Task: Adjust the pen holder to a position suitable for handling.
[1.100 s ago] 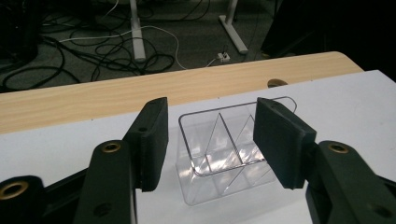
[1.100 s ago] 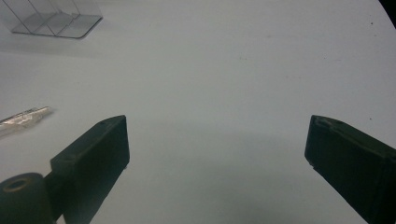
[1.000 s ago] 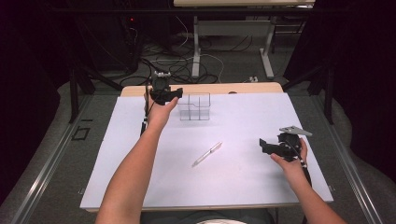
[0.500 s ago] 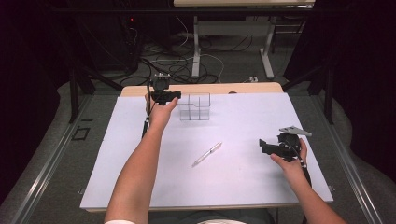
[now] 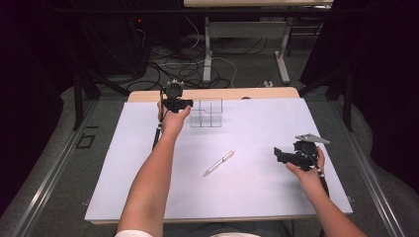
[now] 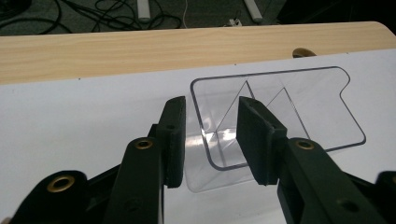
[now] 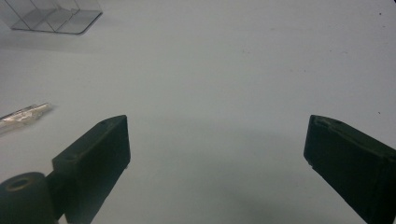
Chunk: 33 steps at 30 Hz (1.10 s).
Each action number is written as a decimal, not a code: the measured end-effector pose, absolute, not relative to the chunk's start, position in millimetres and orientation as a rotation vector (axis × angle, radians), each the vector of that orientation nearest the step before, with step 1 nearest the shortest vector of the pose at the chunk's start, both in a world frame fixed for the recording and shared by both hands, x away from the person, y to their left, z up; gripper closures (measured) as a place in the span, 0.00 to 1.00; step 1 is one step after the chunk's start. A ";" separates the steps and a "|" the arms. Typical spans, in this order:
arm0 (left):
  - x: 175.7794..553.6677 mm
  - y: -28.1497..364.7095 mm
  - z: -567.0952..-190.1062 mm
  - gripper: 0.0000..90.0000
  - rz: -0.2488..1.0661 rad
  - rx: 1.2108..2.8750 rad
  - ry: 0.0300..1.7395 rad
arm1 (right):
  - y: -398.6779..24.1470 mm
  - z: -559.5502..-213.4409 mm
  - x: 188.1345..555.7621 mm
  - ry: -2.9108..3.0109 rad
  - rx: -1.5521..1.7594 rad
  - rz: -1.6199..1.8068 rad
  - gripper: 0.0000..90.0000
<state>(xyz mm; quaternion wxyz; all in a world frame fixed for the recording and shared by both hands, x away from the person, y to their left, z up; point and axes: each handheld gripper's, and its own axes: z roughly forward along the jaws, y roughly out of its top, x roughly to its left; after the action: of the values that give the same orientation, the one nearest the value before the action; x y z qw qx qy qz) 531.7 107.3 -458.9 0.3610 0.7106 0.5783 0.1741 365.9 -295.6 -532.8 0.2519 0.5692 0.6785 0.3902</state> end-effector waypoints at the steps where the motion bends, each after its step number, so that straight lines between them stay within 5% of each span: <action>1: 532.2 107.1 -459.8 0.71 0.452 1.834 1.490 | -294.8 -532.6 365.7 1.846 1.553 1.062 0.08; 33: 537.1 101.0 -473.5 0.95 0.418 1.815 1.604 | -294.9 -533.0 365.9 1.854 1.543 1.053 0.08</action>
<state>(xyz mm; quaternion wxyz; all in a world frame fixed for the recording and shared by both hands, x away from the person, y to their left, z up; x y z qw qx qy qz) 537.1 101.0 -473.5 0.3350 0.6958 0.6148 0.1604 365.9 -294.9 -533.0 0.2523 0.5672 0.6817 0.3872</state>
